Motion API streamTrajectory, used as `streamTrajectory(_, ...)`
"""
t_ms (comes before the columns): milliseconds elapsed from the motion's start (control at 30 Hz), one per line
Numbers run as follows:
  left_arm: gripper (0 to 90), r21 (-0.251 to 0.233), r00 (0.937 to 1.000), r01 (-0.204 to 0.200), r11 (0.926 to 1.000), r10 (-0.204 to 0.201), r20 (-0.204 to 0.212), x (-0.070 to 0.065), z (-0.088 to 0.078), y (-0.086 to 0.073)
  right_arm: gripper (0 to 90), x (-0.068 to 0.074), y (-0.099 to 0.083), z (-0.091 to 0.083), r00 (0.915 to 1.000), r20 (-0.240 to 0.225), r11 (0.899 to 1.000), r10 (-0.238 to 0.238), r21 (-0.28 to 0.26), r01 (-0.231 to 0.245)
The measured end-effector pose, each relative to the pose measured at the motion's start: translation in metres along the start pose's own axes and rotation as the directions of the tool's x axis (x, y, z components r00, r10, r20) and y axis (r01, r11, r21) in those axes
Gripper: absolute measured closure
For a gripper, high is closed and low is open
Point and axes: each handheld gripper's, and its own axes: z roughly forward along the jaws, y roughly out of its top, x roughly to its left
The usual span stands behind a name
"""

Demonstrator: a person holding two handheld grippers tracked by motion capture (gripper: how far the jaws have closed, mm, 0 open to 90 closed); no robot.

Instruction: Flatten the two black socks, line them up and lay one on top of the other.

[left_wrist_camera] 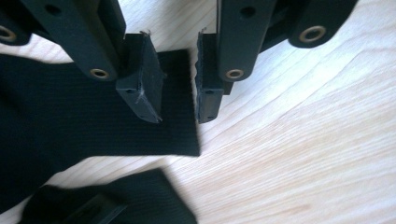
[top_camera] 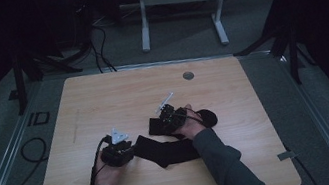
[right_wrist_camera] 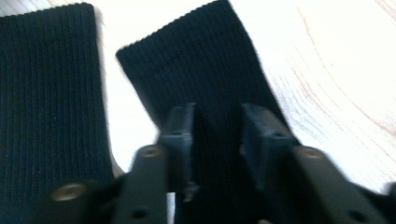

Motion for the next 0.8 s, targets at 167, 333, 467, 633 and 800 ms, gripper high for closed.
streamTrajectory(167,76.2,0.024,0.9999,-0.014,0.9996,0.014,0.007,-0.001,0.002,-0.001,83.0,0.003,0.002,-0.001,0.999,0.042,1.0,-0.012,0.014,0.011)
streamTrajectory(333,78.9,0.041,0.9998,-0.02,0.999,0.02,-0.004,0.0,0.003,-0.001,83.5,0.007,0.001,-0.009,0.9971,0.056,0.999,-0.052,0.002,0.052)
streamTrajectory(467,80.6,0.042,0.9998,-0.017,0.999,0.017,-0.009,0.0,0.001,-0.001,83.5,0.006,-0.001,-0.037,0.9976,0.063,0.998,-0.029,-0.048,0.032)
streamTrajectory(633,81.2,0.049,0.9999,-0.012,0.9987,0.013,-0.008,0.002,0.002,-0.002,83.5,0.011,-0.007,-0.071,0.9982,0.061,0.994,-0.001,-0.112,0.008)
streamTrajectory(800,81.4,0.054,0.9999,-0.007,0.9985,0.007,-0.008,0.002,0.003,-0.002,83.4,0.023,-0.009,-0.097,0.9959,0.083,0.99,-0.037,-0.131,0.048)
